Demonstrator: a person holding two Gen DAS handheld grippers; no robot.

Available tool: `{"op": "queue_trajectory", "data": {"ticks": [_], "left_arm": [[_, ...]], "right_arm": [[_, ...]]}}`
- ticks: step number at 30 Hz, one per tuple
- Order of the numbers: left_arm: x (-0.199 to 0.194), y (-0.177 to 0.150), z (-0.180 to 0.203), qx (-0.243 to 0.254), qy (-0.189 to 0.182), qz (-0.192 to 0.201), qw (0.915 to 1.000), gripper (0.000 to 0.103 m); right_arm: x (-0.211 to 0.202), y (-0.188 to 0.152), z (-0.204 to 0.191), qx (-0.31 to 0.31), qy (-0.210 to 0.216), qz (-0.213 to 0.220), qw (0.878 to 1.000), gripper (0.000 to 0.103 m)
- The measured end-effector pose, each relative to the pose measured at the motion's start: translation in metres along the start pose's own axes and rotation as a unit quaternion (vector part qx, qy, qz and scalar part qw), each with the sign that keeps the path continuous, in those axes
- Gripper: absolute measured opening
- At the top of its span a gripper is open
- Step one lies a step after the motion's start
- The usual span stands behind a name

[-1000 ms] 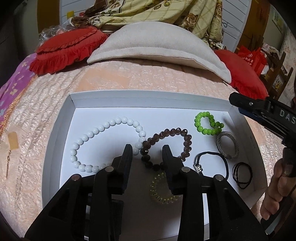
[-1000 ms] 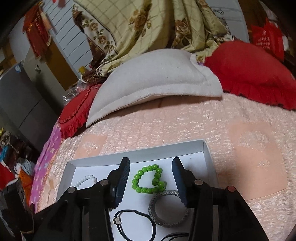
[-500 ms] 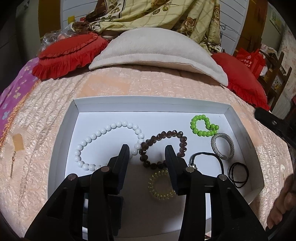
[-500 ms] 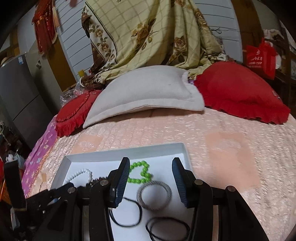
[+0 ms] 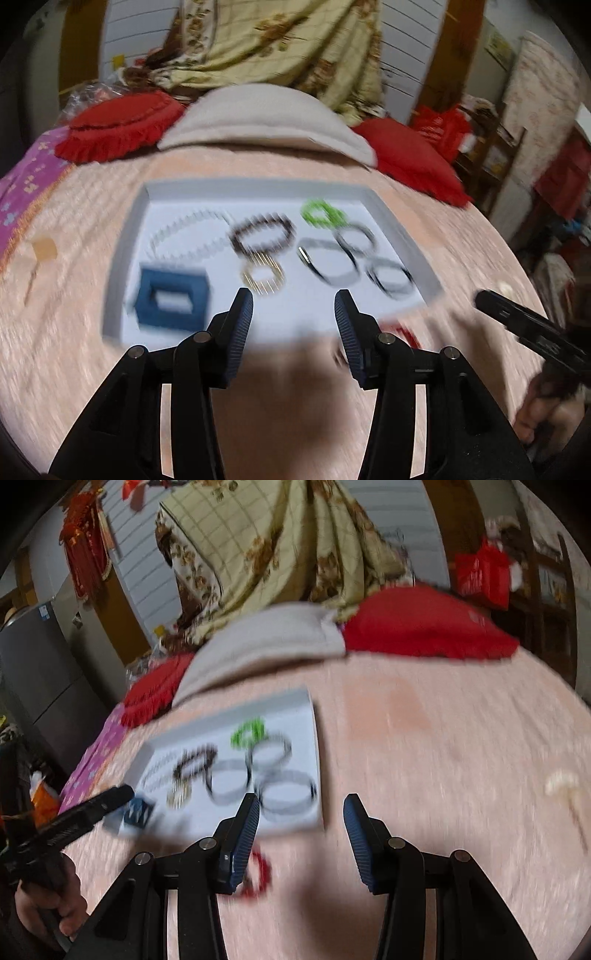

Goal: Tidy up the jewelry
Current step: 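Withdraw both grippers and move the left gripper toward the brown cord hair tie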

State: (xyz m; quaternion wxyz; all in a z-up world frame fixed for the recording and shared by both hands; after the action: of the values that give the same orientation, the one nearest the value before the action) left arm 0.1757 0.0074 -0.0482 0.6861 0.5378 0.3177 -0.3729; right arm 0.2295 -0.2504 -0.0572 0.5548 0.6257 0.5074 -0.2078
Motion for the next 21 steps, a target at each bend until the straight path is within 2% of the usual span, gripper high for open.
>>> {"op": "queue_trajectory", "data": {"ticks": [3,5,12,15,17,19,21], "left_arm": [[0.013,-0.028,0.017,0.019,-0.015,-0.035,0.9991,0.045],[0.029,-0.036,0.023,0.025,-0.003,-0.056,0.9981,0.045],[0.059,-0.025,0.039,0.03,0.015,-0.063,0.9974,0.045],[0.07,-0.024,0.031,0.019,0.048,-0.073,0.996,0.044],[0.071,-0.023,0.029,0.024,0.068,-0.069,0.995,0.04],[0.069,-0.026,0.028,0.043,0.097,-0.07,0.9919,0.024],[0.062,-0.034,0.024,0.048,0.106,-0.075,0.9904,0.019]], "right_arm": [[0.004,-0.023,0.0,-0.024,-0.018,-0.021,0.999,0.045],[0.01,-0.034,0.001,-0.042,-0.036,-0.037,0.998,0.046],[0.024,-0.041,0.011,-0.037,-0.033,-0.065,0.997,0.046],[0.028,-0.042,0.011,-0.037,-0.031,-0.076,0.996,0.046],[0.032,-0.044,0.008,-0.044,-0.035,-0.085,0.995,0.046],[0.034,-0.044,0.003,-0.049,-0.038,-0.088,0.994,0.046],[0.033,-0.043,0.0,-0.052,-0.036,-0.085,0.994,0.046]]}}
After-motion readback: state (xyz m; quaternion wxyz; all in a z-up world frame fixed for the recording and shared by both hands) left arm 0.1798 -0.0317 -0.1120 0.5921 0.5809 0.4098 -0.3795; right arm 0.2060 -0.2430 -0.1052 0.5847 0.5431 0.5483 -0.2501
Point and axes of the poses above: each gripper's, at about its wrist camera, not at the fingertips, and x roughly the way its jaws point, z to its right, y to its top, the point moved 6 cm from there along x, roughly the way its jaws point, and after that the axes turned 14 degrees about -z, right-handed, at the moved point
